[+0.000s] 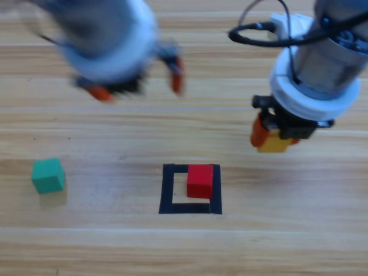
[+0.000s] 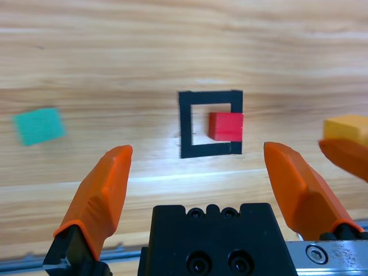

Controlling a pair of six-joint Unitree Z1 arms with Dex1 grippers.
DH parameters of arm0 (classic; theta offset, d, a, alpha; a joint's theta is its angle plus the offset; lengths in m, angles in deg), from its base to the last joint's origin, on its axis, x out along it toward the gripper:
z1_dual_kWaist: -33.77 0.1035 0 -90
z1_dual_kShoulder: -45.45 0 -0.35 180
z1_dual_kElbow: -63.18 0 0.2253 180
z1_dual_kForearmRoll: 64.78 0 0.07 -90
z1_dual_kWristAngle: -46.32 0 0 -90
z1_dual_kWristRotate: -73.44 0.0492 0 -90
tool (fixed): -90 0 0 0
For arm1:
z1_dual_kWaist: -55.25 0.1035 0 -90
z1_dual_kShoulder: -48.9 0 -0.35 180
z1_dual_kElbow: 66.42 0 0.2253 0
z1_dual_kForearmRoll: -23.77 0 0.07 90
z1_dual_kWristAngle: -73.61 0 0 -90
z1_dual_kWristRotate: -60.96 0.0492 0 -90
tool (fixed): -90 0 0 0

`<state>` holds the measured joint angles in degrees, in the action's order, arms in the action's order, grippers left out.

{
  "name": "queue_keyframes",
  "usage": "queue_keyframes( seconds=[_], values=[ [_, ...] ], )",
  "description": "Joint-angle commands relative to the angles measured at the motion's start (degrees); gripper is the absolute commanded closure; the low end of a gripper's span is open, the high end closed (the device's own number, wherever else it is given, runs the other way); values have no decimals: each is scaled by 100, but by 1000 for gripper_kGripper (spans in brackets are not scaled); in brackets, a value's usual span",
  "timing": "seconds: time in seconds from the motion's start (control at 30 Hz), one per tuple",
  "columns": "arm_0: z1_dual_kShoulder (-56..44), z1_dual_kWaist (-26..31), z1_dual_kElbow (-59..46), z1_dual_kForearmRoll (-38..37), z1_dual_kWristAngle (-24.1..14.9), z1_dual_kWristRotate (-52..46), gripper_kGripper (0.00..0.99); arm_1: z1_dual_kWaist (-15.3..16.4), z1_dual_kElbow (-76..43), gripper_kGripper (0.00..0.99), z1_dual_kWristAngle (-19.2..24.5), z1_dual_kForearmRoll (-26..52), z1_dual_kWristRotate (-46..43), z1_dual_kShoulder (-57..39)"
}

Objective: Stack the blocks in the rectangular block: red at the bottom, yellow in the middle, green on top

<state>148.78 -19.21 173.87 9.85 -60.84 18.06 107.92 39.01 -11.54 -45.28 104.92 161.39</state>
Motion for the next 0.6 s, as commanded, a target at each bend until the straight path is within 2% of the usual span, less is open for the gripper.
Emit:
queue_keyframes(
  seconds=[0.03,0.17,0.37,0.43,0.6],
  values=[
    [-2071,570,-1035,93,-437,519,4,323,511,990,-28,-194,245,959],
    [-2923,579,-1606,84,-798,1002,17,419,1258,990,-45,-607,465,1575],
    [-3213,587,-1922,-30,-868,1441,59,542,2084,990,-54,-985,649,2146],
    [-3468,587,-2318,-417,-1044,1424,57,551,2243,990,-115,-1011,746,2251],
    [-4479,587,-3372,-1401,-938,1608,57,621,2858,990,-133,-1380,966,2533]
  ],
)
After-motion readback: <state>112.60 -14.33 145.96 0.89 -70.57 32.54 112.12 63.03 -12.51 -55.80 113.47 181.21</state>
